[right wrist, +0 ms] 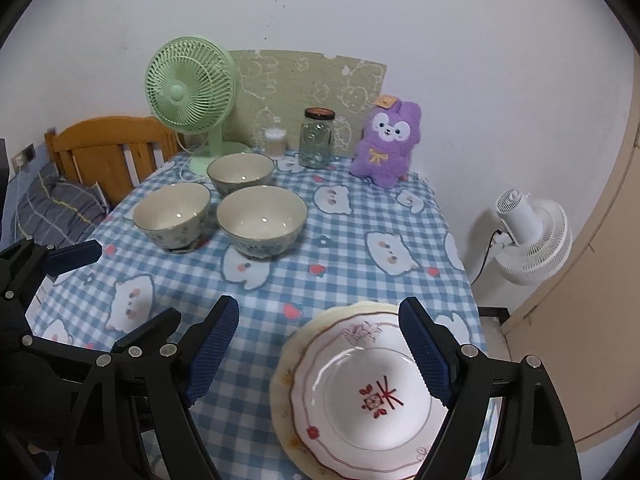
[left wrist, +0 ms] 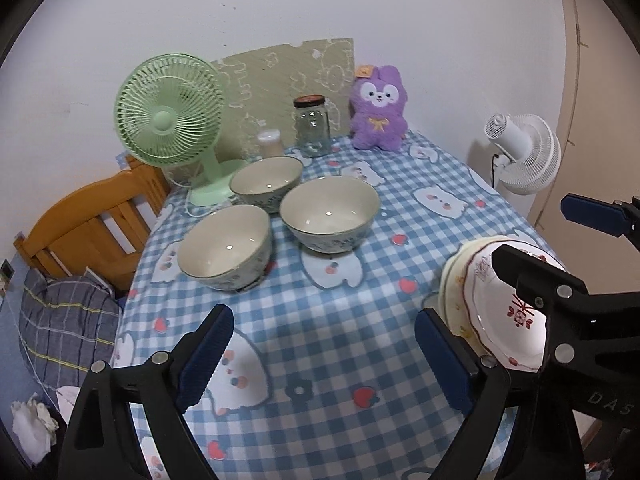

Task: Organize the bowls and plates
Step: 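Open both tools, release the red-rimmed plate and pull back, then move both tools toward the white patterned bowls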

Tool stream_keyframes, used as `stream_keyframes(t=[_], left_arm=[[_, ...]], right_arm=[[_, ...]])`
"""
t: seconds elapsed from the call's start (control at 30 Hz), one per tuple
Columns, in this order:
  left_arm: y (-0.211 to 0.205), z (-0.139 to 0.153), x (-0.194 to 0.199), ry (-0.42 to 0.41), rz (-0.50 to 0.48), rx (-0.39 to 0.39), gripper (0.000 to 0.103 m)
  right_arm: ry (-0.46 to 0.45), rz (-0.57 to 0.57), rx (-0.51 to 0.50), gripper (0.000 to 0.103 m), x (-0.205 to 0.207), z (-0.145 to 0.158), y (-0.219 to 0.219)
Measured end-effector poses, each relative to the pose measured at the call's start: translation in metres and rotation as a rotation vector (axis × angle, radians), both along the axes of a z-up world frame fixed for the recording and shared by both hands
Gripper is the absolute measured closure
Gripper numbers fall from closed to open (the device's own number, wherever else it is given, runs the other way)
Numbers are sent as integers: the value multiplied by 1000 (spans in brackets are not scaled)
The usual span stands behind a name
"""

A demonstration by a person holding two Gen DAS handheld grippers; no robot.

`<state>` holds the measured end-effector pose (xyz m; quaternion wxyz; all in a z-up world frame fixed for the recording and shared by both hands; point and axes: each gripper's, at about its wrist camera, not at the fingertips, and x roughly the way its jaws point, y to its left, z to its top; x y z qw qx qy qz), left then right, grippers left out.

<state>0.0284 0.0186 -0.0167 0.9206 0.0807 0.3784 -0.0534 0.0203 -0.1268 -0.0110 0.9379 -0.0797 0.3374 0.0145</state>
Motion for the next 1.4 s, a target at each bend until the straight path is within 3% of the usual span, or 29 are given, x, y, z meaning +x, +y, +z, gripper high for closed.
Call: stream_keyframes(t=[0.4, 0.97, 1.4], left_arm=[[36, 3, 17, 26, 60, -46, 10], [78, -8, 70, -9, 121, 22, 10], [114, -24, 120, 95, 136, -29, 16]], right_arm=[[-23, 41, 40, 19, 18, 3, 31], [38, 19, 204, 19, 81, -19, 61], [123, 27, 234, 19, 142, -36, 97]])
